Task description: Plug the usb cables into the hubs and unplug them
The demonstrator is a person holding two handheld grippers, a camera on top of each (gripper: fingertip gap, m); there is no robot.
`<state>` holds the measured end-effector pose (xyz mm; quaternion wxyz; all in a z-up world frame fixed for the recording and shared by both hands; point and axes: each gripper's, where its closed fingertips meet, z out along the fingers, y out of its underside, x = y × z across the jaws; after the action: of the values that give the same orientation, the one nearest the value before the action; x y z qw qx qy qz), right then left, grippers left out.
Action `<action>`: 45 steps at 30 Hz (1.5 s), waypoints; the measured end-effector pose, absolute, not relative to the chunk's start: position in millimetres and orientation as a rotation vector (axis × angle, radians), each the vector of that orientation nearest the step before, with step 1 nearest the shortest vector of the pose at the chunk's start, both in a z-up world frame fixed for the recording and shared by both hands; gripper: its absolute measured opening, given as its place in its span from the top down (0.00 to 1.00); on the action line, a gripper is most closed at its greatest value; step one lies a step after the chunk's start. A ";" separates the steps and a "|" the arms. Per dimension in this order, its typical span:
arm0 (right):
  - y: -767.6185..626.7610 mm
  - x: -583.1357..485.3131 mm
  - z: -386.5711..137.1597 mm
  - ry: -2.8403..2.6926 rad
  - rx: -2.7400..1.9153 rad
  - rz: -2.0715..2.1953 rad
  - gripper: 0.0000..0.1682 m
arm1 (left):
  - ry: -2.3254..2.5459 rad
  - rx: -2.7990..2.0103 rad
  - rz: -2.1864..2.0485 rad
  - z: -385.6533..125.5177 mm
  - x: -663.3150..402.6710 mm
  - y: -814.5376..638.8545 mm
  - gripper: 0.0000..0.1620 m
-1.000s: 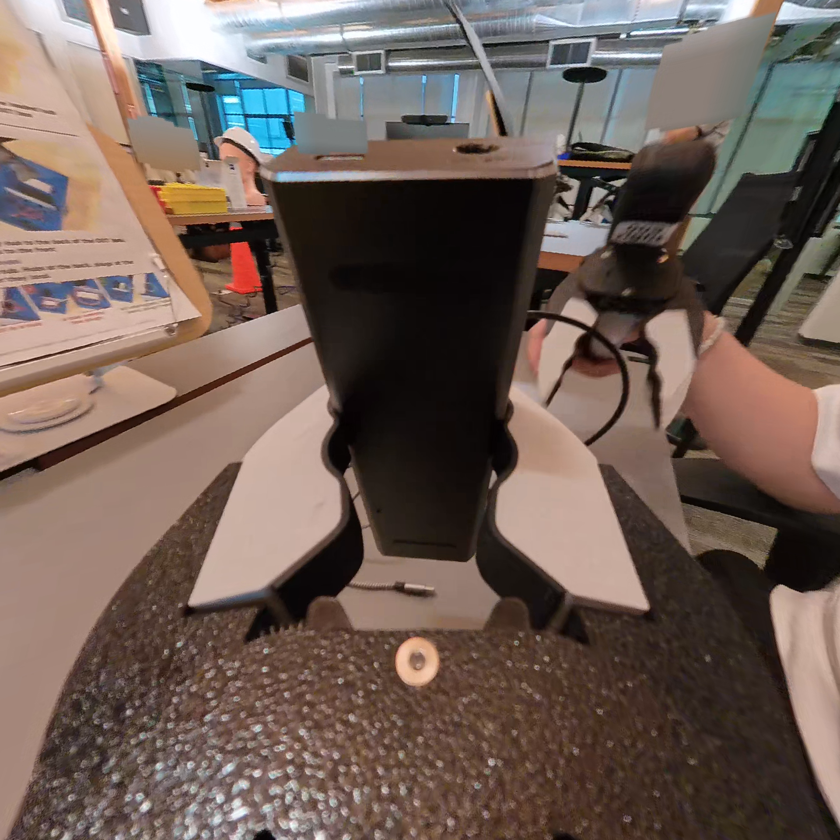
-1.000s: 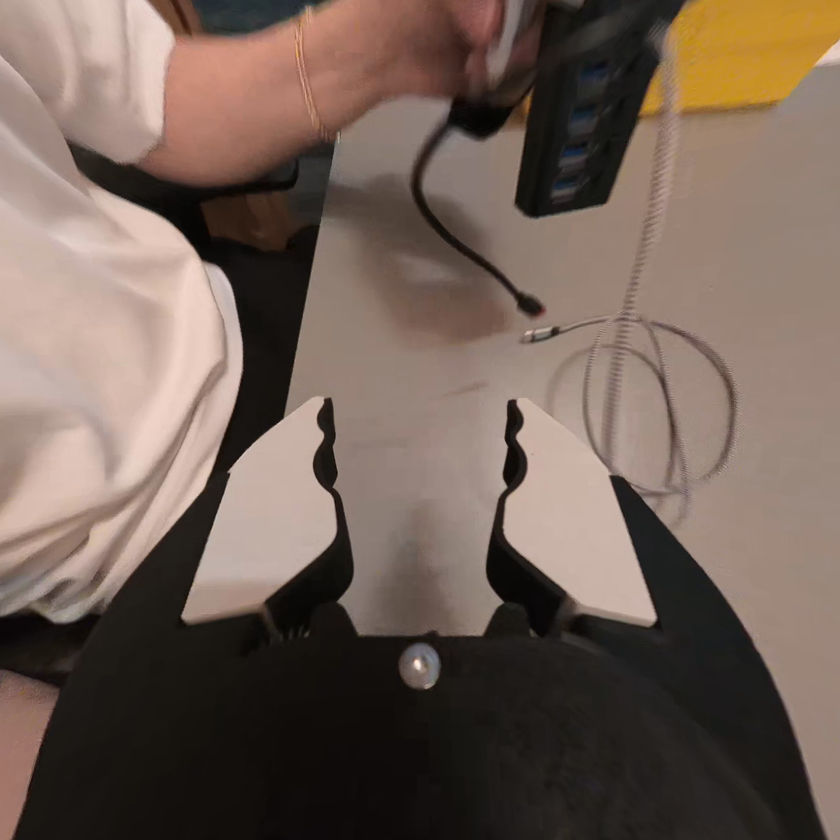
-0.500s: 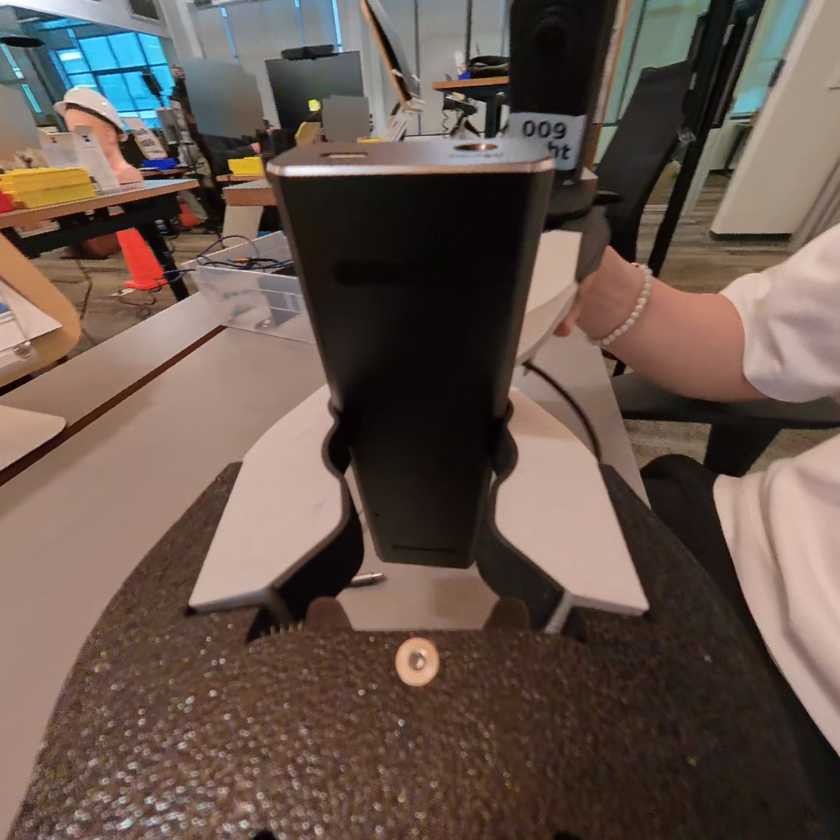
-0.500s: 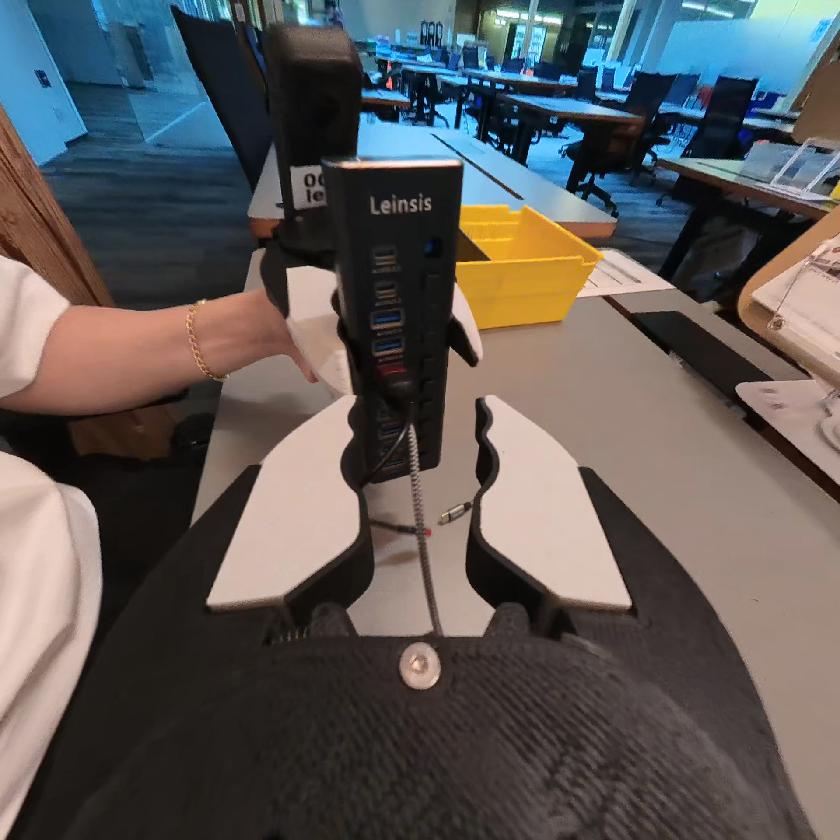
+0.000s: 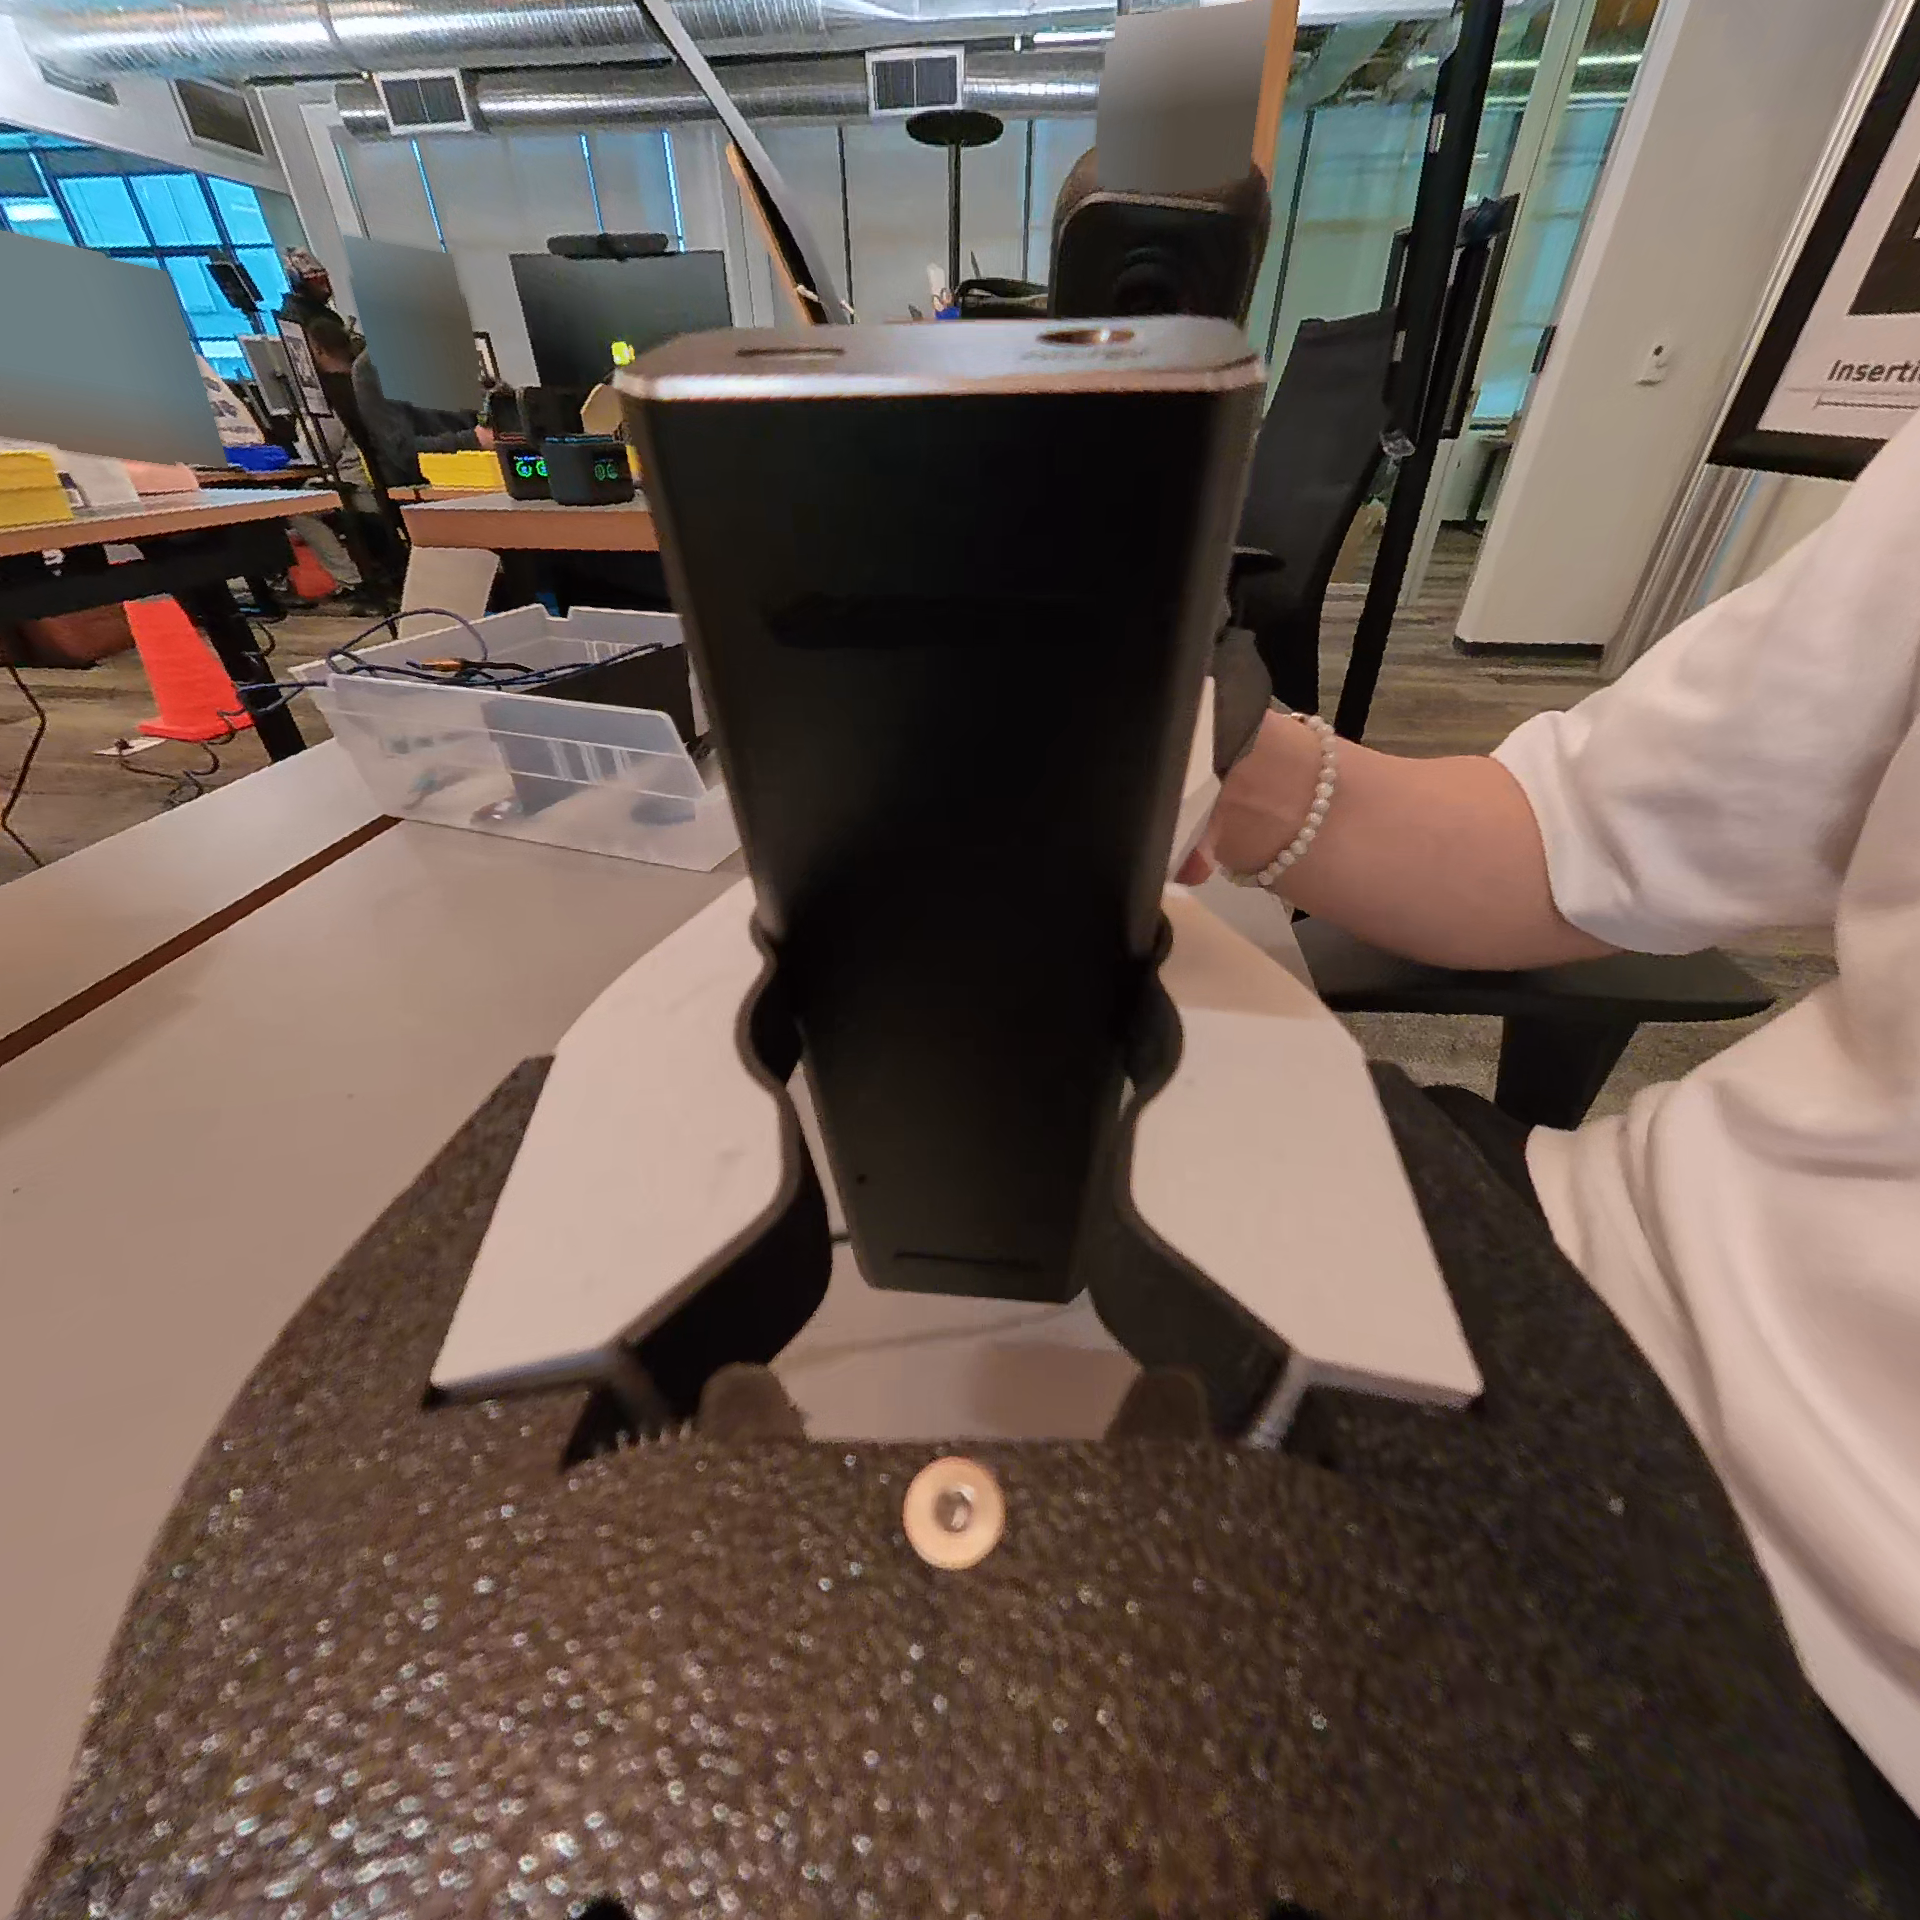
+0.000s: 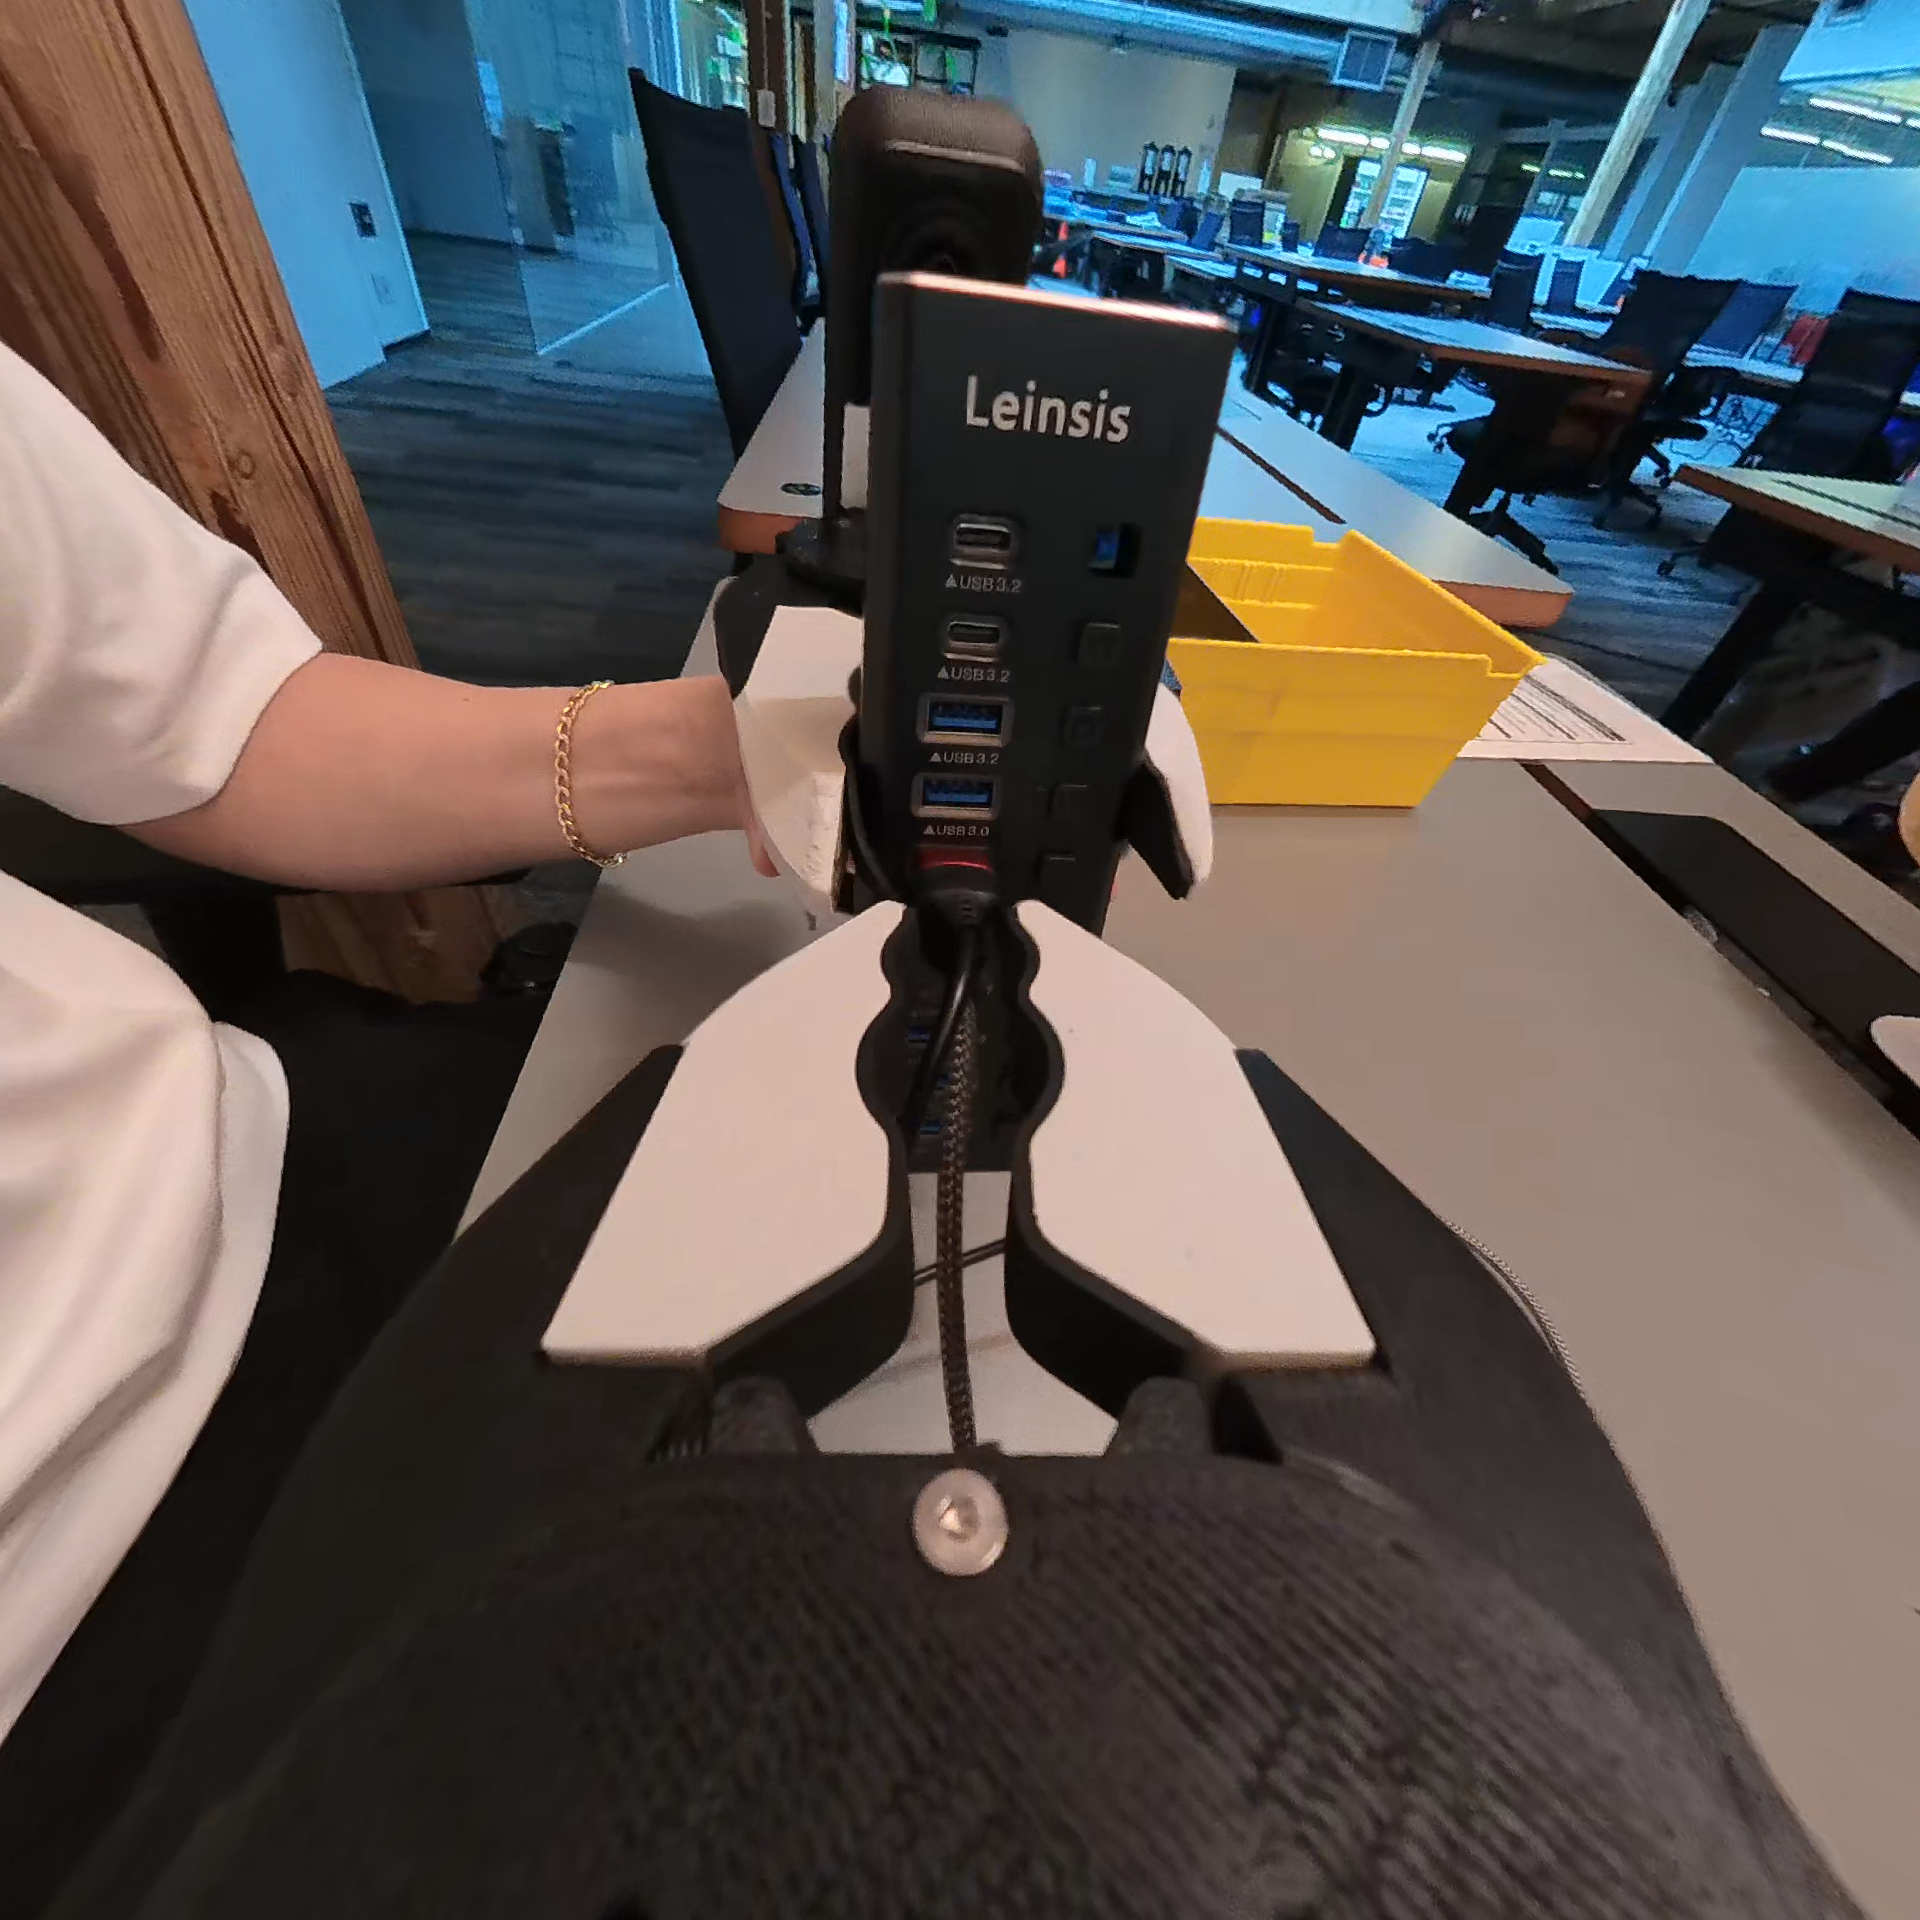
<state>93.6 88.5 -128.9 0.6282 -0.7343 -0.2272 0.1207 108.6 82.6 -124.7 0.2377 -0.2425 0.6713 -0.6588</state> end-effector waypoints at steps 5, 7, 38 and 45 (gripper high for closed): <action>90.8 95.8 -126.6 -0.523 -1.662 0.240 0.92 | 1.808 -0.668 -1.825 -122.8 110.4 84.7 0.62; 91.5 95.8 -125.1 -0.509 -1.657 0.260 0.92 | 1.792 -0.664 -1.829 -121.3 110.5 85.7 0.62; 87.7 93.8 -122.8 -0.502 -1.659 0.265 0.90 | 1.775 -0.587 -1.797 -119.0 108.6 80.9 0.63; 91.3 90.0 -117.2 -0.463 -1.611 0.305 0.90 | 1.743 -0.570 -1.826 -114.1 105.9 83.4 0.63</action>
<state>90.0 91.3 -117.2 0.6585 -0.7117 -0.2043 0.1347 105.9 83.4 -114.1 0.2733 -0.2118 0.6480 -0.6786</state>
